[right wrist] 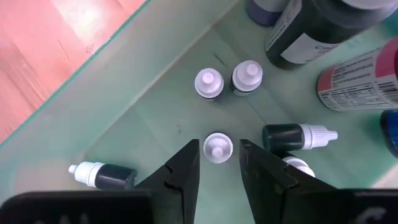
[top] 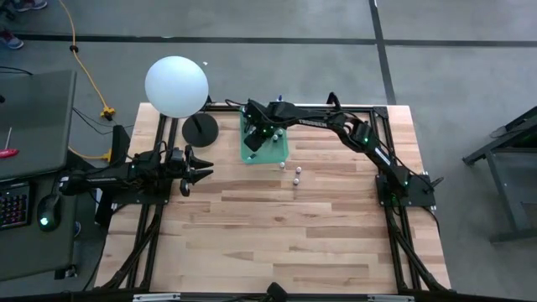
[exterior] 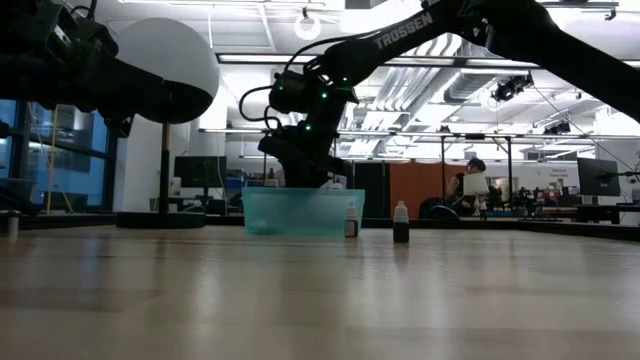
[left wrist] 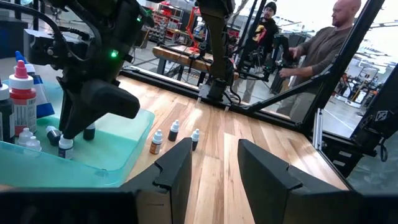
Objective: Pick & Place food coloring
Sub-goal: Put the small red food coloring bottle into the blue bin
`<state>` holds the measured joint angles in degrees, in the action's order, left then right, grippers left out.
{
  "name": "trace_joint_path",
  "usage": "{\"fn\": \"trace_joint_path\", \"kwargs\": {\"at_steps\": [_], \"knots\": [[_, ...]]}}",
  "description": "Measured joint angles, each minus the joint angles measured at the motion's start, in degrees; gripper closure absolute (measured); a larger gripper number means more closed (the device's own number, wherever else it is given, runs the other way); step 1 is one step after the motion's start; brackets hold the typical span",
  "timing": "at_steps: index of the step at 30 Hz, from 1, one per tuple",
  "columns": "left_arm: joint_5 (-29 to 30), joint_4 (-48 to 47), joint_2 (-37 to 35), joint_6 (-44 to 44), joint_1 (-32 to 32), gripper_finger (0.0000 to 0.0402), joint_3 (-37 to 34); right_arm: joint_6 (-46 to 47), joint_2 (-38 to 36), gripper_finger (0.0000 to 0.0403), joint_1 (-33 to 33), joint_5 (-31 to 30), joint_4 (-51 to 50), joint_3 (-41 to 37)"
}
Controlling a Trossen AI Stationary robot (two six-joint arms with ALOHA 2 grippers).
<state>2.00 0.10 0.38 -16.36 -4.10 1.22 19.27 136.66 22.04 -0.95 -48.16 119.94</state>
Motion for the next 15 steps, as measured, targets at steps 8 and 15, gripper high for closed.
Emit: {"fn": "trace_joint_path", "kwargs": {"at_steps": [8, 15], "knots": [[0.00, 0.00, 0.00, 0.02, 0.00, 0.0273, 0.02, -0.29, -1.18, 0.0300, 0.79, 3.06, -1.09, -0.07], [0.00, 0.00, 0.00, 0.00, 0.00, 0.0273, 0.02, -4.30, -5.94, 0.0299, 1.08, 3.18, -2.17, -0.07]]}}
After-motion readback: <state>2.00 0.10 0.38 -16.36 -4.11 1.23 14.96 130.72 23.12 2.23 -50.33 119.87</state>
